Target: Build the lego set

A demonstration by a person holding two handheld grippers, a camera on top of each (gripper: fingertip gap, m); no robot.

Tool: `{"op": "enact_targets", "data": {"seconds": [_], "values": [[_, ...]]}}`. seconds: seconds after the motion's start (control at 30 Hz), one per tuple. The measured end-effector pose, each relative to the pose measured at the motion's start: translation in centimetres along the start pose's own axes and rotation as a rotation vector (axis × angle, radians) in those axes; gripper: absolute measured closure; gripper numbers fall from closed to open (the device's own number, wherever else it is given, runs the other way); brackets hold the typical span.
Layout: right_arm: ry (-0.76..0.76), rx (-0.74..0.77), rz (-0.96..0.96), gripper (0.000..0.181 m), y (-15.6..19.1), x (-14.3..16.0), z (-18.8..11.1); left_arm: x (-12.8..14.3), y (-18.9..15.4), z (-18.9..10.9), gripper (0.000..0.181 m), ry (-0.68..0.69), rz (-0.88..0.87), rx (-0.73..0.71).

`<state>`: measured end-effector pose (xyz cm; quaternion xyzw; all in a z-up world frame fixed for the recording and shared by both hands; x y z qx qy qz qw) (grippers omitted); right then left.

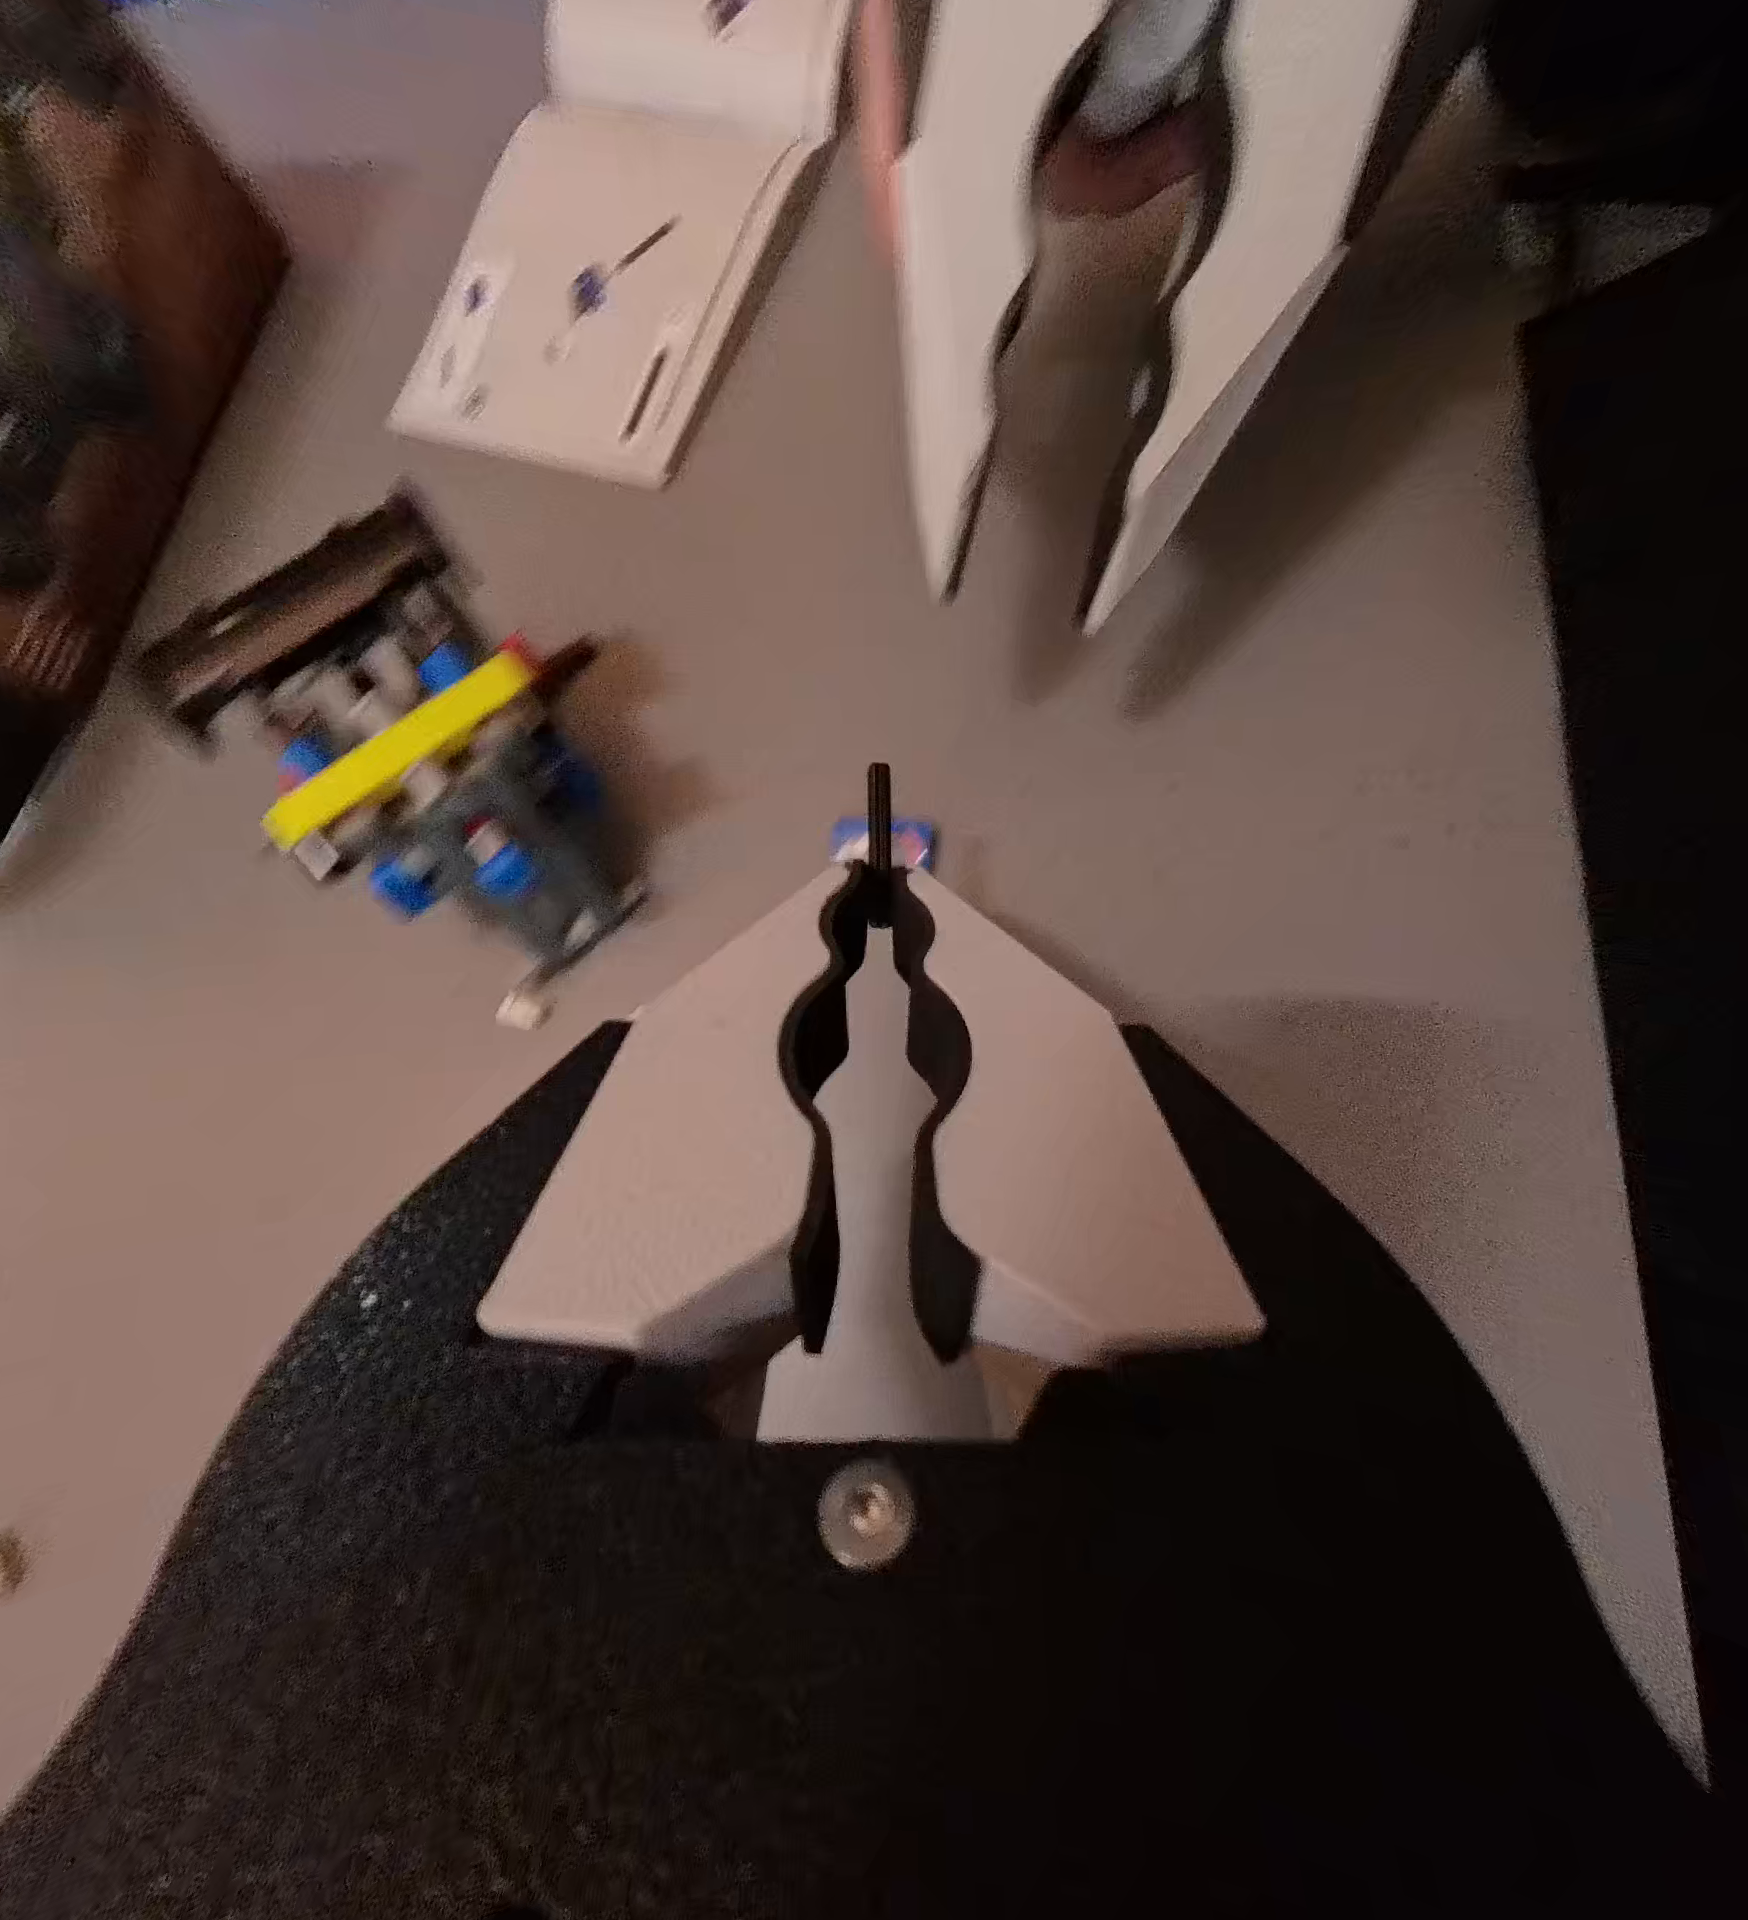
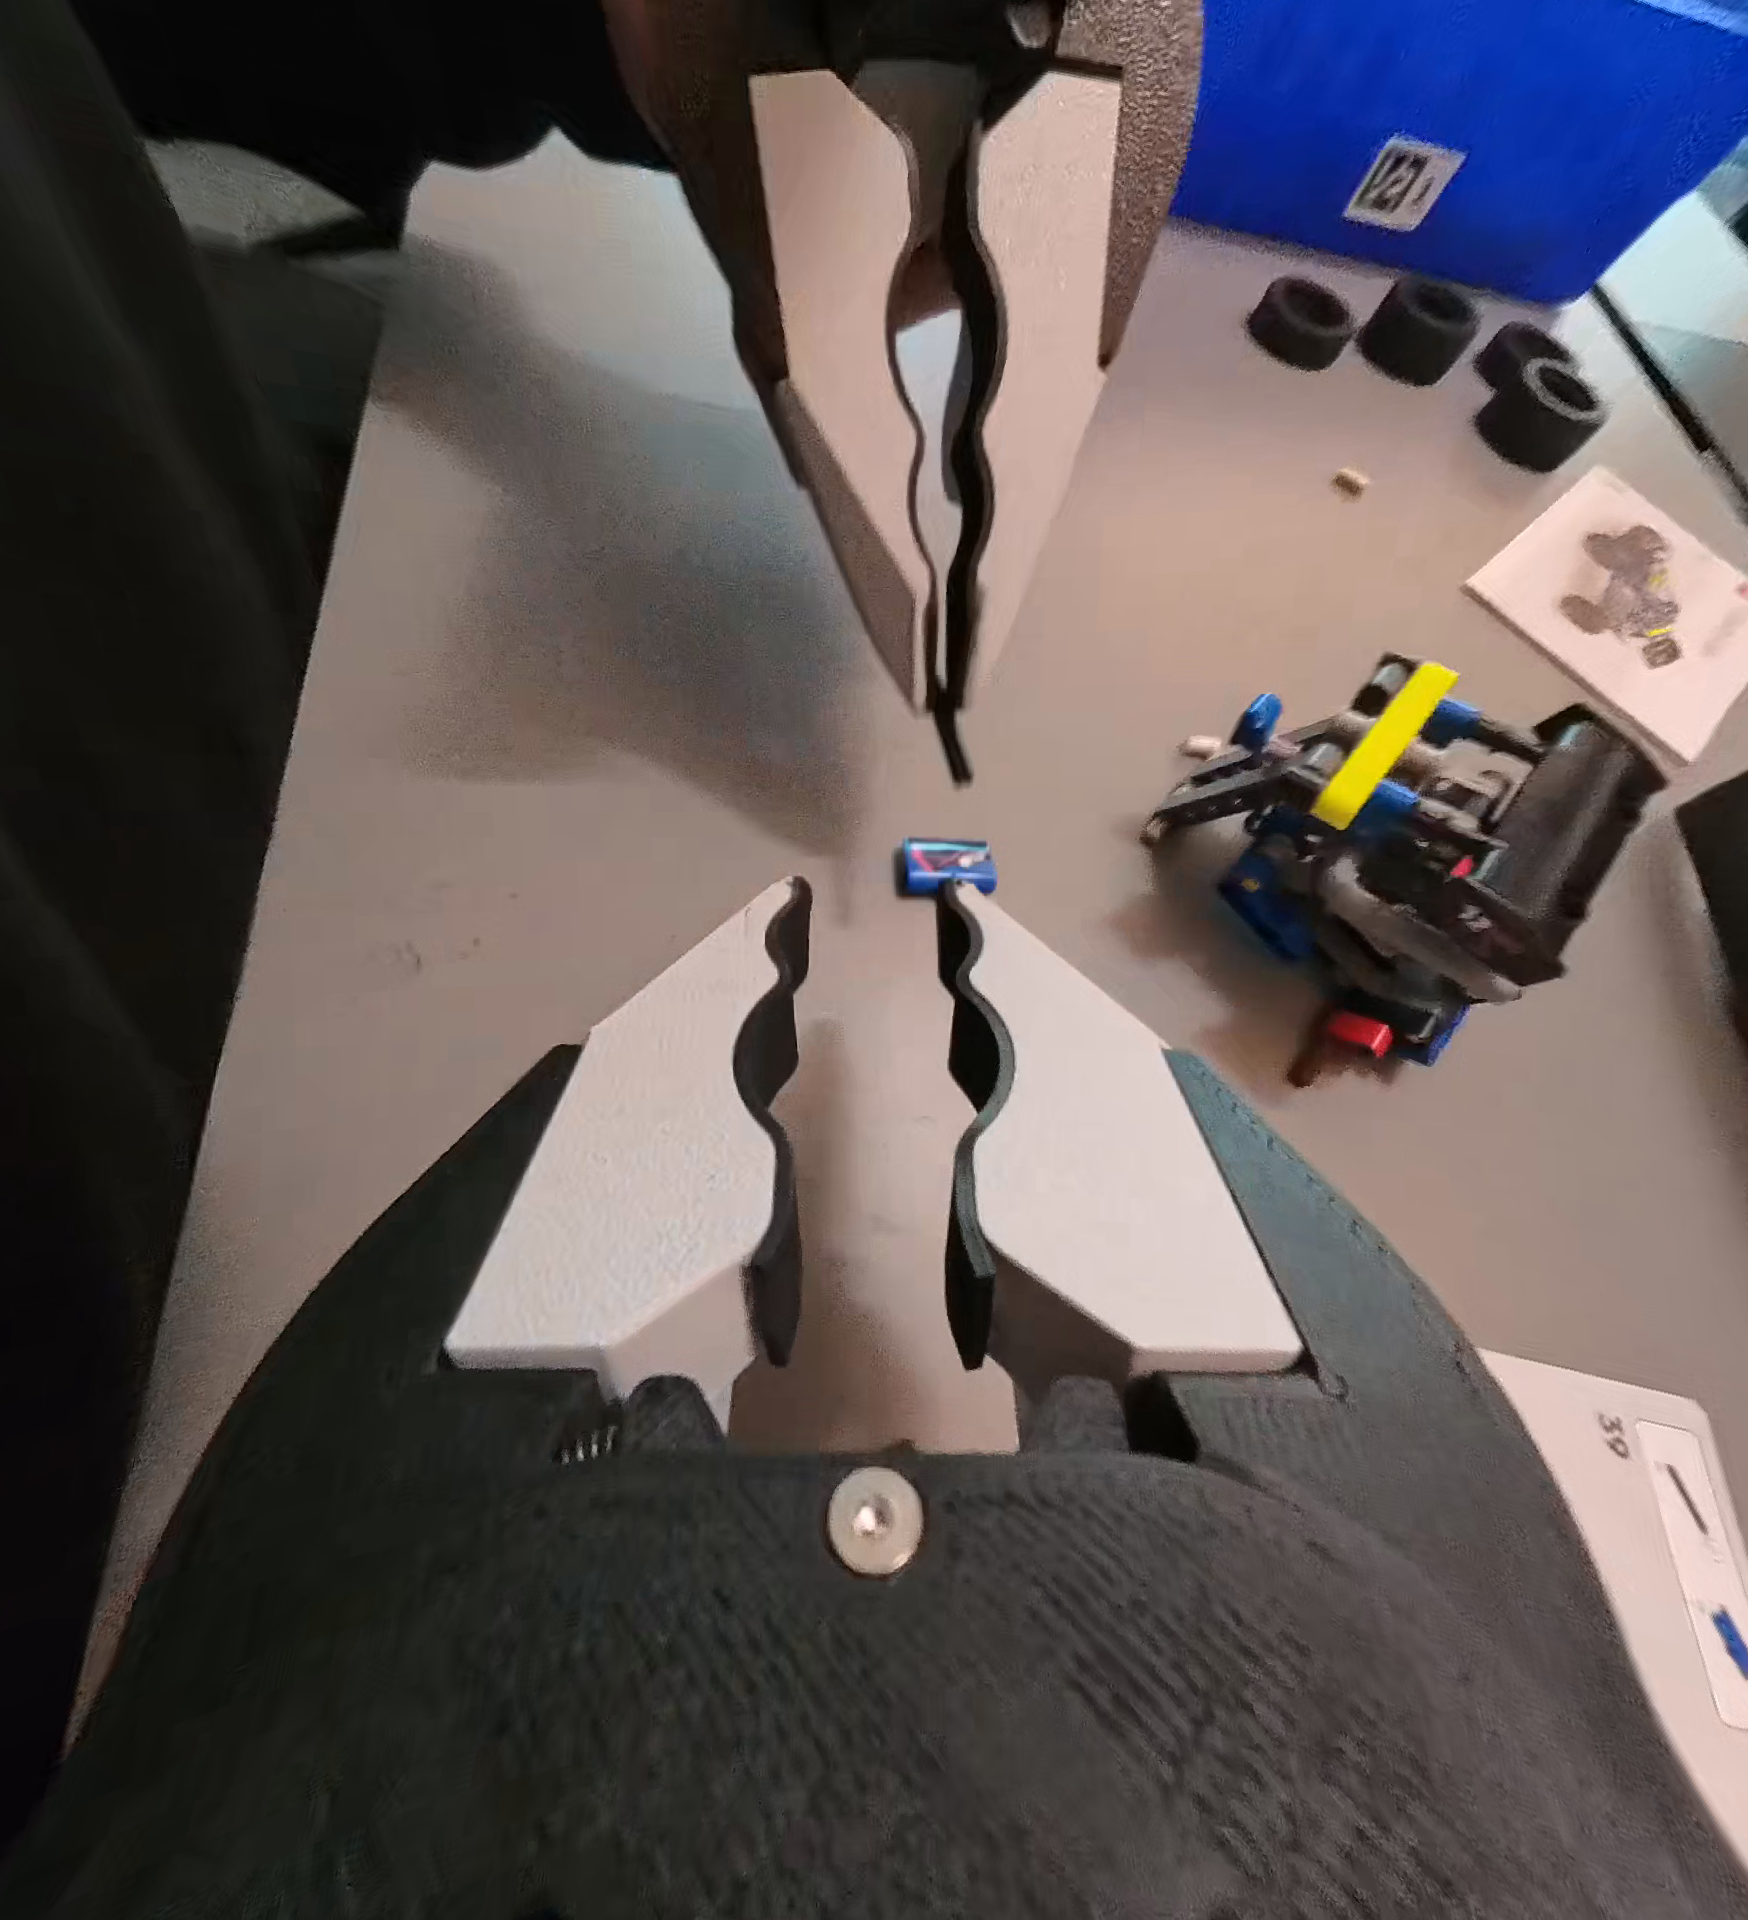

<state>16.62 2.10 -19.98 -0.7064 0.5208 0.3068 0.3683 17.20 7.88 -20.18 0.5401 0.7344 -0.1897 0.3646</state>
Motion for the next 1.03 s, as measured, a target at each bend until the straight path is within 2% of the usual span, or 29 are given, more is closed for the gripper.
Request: {"op": "enact_targets", "data": {"seconds": [0.1,0.2,0.3,0.57,0.87,1.03], "values": [[0.073,-0.006,-0.015,0.16,0.4,1.2,-0.1,-1.7,-1.7,2.6,0.181,-0.049,0.035,0.033],[0.086,0.0,0.01,0.169,0.6,1.9,-0.7,-2.6,-2.6,4.4,0.18,-0.036,0.1,0.051],[0.118,-0.004,0.038,0.17,1.1,3.3,-1.2,-3.6,-3.2,6.0,0.18,-0.039,0.135,0.076],[0.205,0.029,0.032,0.179,1.1,6.4,-2.1,-3.7,-3.8,9.2,0.18,0.014,0.165,0.074],[0.133,0.005,0.037,0.179,0.7,7.0,-2.4,-3.5,-3.3,9.9,0.176,0.032,0.1,0.05],[0.132,-0.014,0.034,0.179,0.7,7.1,-2.4,-4.0,-2.2,7.7,0.168,-0.035,0.04,0.049]]}}
Point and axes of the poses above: each gripper's, where its closed fingertips meet, z out along the fingers, x out of its underside, y = z × x across the jaws, the point moved 1 cm from there along -z, back along the fingers, and after that the axes turned 1 degree about x, right-handed, at the moved point
